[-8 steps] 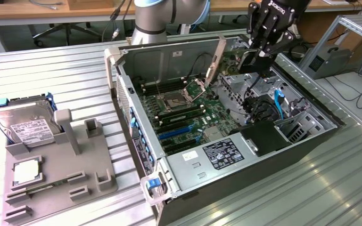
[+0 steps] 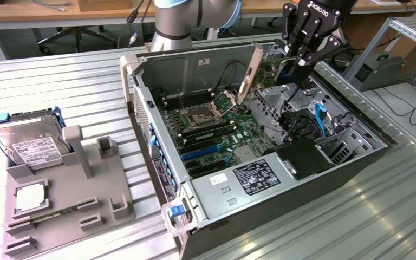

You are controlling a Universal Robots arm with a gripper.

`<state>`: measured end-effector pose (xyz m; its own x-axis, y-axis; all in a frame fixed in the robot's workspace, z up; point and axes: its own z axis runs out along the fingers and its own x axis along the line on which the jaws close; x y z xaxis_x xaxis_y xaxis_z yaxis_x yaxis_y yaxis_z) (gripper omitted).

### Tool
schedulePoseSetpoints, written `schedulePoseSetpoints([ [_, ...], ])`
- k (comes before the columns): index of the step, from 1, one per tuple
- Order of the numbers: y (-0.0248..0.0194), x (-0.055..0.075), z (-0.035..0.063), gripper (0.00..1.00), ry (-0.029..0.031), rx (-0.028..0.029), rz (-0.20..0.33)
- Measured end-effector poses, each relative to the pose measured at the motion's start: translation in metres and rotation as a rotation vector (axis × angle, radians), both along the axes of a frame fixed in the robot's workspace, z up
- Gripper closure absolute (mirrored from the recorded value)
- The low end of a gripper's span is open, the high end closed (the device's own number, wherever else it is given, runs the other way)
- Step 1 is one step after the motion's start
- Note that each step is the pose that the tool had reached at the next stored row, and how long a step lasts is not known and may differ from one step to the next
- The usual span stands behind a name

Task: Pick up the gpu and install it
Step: 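Insert the gpu into the slot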

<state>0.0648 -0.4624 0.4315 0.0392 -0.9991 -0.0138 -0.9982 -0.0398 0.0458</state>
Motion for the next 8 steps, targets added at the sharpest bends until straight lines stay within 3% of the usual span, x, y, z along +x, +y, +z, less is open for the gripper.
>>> schedulePoseSetpoints([
  [8, 0.0001, -0.0046, -0.0007, 0.73, 0.0000, 0.0007, -0.026],
])
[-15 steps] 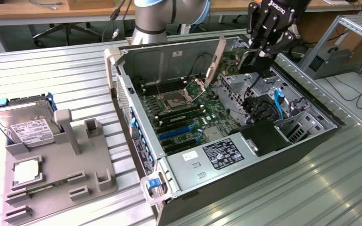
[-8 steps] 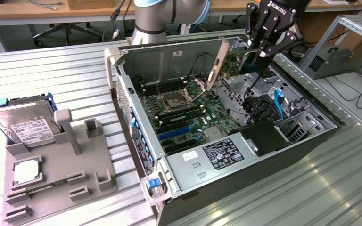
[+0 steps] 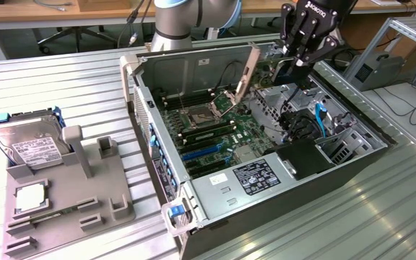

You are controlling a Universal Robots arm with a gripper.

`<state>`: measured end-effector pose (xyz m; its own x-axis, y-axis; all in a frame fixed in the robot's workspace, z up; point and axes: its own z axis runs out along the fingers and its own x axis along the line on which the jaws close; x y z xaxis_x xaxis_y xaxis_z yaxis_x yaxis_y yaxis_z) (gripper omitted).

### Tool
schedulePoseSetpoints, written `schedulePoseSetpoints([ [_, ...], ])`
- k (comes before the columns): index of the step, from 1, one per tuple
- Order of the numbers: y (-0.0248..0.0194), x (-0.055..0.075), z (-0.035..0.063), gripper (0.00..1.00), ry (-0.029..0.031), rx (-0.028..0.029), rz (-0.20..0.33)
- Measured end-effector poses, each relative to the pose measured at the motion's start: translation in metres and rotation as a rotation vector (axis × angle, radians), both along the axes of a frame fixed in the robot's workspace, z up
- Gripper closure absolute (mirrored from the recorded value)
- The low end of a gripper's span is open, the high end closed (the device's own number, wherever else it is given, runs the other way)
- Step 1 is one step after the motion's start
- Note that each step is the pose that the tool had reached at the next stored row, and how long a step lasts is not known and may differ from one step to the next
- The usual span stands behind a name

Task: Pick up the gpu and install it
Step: 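Insert the gpu into the slot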

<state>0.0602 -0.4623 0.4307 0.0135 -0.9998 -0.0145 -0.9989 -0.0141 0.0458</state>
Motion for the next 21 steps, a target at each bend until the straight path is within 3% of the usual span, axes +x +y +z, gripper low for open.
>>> schedulePoseSetpoints([
  [11, 0.0008, -0.011, -0.0045, 0.73, 0.0000, 0.0011, -0.046],
  [12, 0.0008, -0.012, -0.0045, 0.73, 0.0001, 0.0053, -0.047],
  [14, 0.0007, -0.013, -0.0046, 0.73, -0.0003, 0.0190, -0.047],
  [15, 0.0006, -0.013, -0.0048, 0.73, -0.0003, 0.0218, -0.047],
  [21, 0.0002, -0.019, -0.0133, 0.73, -0.0003, 0.0230, -0.047],
])
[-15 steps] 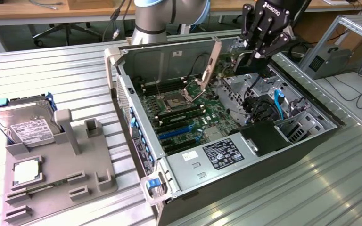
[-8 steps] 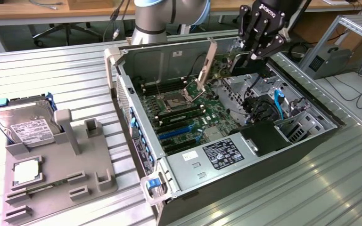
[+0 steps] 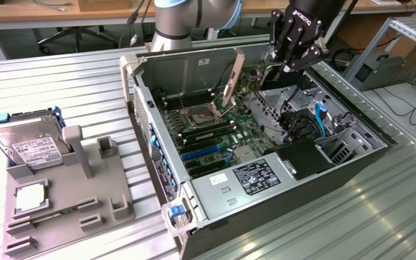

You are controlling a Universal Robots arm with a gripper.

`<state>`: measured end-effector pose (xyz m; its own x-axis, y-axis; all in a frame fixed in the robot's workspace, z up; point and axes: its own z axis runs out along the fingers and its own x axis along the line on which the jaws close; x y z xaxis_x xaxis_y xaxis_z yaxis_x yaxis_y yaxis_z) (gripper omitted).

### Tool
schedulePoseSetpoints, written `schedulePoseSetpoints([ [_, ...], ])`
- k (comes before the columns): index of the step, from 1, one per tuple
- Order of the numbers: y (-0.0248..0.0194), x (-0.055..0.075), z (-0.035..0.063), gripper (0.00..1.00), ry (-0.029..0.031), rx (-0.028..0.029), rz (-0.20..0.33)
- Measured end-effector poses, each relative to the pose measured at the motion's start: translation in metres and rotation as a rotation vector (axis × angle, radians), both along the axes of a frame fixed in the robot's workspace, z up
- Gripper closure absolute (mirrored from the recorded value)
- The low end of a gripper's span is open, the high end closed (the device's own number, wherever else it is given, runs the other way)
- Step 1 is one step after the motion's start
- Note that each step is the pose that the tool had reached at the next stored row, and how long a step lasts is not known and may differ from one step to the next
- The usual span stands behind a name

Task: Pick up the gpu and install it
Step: 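Insert the gpu into the slot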

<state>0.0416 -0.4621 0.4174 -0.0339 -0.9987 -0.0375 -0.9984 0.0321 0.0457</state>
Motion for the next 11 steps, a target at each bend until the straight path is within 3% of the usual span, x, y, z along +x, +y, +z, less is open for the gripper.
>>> schedulePoseSetpoints([
  [6, 0.0001, -0.009, -0.0113, 0.73, -0.0001, -0.0001, 0.000],
  [11, 0.0000, -0.009, -0.0120, 0.73, -0.0006, 0.0021, 0.000],
])
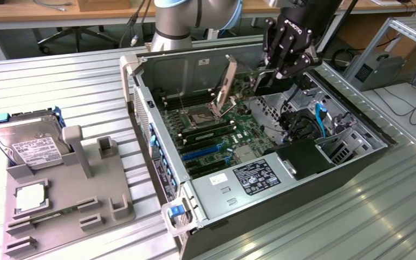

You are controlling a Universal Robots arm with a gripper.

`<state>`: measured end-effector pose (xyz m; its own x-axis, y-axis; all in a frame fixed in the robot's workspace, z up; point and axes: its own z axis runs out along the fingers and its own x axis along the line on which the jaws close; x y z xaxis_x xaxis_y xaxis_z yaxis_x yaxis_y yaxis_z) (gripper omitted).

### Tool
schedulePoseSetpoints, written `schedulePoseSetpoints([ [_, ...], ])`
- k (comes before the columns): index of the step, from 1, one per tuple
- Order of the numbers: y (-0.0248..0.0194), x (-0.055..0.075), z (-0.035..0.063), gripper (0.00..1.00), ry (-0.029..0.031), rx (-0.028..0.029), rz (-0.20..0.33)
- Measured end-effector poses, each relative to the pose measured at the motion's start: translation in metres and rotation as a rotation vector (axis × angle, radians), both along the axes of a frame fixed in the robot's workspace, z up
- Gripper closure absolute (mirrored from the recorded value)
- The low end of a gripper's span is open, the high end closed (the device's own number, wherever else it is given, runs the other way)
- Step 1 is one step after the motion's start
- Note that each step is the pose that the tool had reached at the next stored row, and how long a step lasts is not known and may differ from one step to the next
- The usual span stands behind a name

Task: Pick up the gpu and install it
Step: 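Insert the gpu into the slot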

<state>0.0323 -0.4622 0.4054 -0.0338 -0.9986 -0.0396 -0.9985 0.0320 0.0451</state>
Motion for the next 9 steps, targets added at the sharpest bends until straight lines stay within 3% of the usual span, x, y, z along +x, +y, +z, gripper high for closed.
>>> schedulePoseSetpoints([
  [5, 0.0001, -0.001, -0.0063, 0.73, -0.0004, 0.0164, 0.000],
  [9, 0.0001, -0.003, -0.0153, 0.73, -0.0004, 0.0175, 0.000],
])
